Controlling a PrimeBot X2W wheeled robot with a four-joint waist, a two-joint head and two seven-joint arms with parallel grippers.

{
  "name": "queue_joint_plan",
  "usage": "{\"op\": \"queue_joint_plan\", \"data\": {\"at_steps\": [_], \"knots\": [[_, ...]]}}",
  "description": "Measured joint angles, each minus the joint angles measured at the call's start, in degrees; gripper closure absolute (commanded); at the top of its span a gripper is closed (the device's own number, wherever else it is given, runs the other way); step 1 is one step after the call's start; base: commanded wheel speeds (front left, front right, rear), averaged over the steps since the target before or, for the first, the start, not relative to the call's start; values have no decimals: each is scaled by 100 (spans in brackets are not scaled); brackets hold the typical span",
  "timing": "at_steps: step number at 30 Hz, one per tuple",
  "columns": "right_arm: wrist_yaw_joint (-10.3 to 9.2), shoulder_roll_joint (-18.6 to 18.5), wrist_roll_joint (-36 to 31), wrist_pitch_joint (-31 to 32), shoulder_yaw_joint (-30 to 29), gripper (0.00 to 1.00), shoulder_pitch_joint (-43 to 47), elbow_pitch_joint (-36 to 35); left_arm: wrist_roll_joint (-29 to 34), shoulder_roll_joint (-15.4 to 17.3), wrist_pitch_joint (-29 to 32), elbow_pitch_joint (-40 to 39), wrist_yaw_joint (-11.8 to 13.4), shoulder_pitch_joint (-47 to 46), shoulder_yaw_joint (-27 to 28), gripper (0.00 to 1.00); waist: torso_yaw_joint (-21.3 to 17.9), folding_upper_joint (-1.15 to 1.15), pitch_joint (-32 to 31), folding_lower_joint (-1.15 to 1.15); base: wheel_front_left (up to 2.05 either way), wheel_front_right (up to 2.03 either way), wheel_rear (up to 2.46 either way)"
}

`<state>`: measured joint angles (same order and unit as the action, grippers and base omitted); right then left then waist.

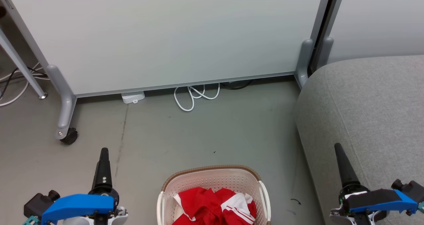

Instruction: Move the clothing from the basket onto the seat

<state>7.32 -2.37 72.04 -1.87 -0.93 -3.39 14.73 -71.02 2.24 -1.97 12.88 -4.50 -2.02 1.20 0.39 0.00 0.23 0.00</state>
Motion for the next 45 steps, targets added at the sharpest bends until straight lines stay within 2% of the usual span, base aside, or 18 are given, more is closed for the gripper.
{"op": "queue_joint_plan", "data": {"at_steps": [13, 22, 31, 45], "knots": [[1, -2, -2000, -258, -15, 0, -34, -41, 1941, 12, -247, -55, 8, 2, -226, 0, 16, 0, 27, 0, 0, 0, 0], [1, -4, -2914, -413, 2, 0, -85, -63, 2954, 53, -407, -82, 2, 2, -378, 0, 33, 0, 58, 0, 0, 0, 0], [7, -8, -3655, -559, -32, 0, -104, 42, 3716, 97, -546, -89, 1, 2, -522, 0, 53, 0, 67, 0, 0, 0, 0], [8, -13, -4501, -737, -59, 0, -194, 213, 4504, 99, -758, -76, 0, 2, -628, 0, 62, 0, 91, 0, 0, 0, 0]]}}
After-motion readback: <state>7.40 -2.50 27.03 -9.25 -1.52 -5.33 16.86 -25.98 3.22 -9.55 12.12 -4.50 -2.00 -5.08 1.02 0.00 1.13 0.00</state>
